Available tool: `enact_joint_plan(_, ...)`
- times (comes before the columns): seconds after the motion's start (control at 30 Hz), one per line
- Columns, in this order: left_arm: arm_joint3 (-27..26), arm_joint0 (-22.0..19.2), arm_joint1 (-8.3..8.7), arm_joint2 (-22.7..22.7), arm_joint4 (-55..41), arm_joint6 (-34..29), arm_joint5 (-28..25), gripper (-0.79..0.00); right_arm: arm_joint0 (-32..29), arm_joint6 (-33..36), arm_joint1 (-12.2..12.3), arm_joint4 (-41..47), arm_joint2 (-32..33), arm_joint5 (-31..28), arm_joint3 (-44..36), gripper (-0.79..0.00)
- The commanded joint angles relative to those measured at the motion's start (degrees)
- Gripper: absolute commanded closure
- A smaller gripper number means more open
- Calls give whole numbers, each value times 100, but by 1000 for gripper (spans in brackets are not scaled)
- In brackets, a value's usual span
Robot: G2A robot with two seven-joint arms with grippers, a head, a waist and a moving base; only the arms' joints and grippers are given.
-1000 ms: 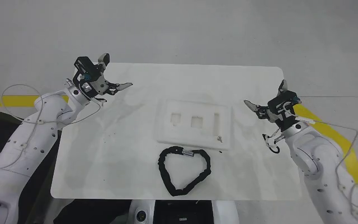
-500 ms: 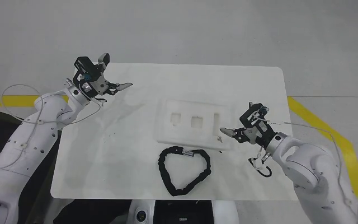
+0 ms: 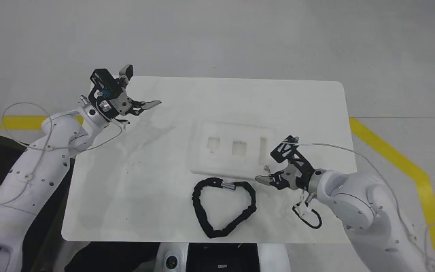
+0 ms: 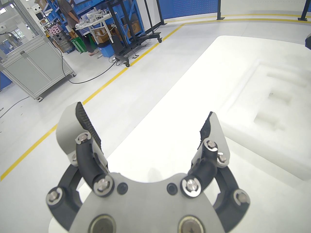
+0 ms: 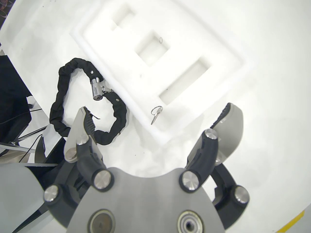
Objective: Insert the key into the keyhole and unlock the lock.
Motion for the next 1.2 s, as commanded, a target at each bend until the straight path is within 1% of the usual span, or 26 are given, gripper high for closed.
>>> enact_joint_plan(0.0,0,0,0,0,0,0,0,-785,57,81,-8,86,-86,44,41,-785)
enact_joint_plan(0.57,0,0,0,0,0,0,0,-785,57,81,-8,86,-86,44,41,-785)
enact_joint_plan(0.63,0,0,0,0,0,0,0,-785,28,-55,-11,74,-101,21,57,-785)
enact_joint_plan(0.7,0,0,0,0,0,0,0,-785,52,29,-7,26,-139,11,24,-785)
enact_joint_plan(0.8,0,0,0,0,0,0,0,-785,101,386,-10,119,-218,251,-17,-785)
enact_joint_plan(0.93,0,0,0,0,0,0,0,-785,239,822,-28,461,-302,713,-5,-785)
enact_joint_plan(1.17,0,0,0,0,0,0,0,-785,507,1158,-52,710,-409,1254,203,-785)
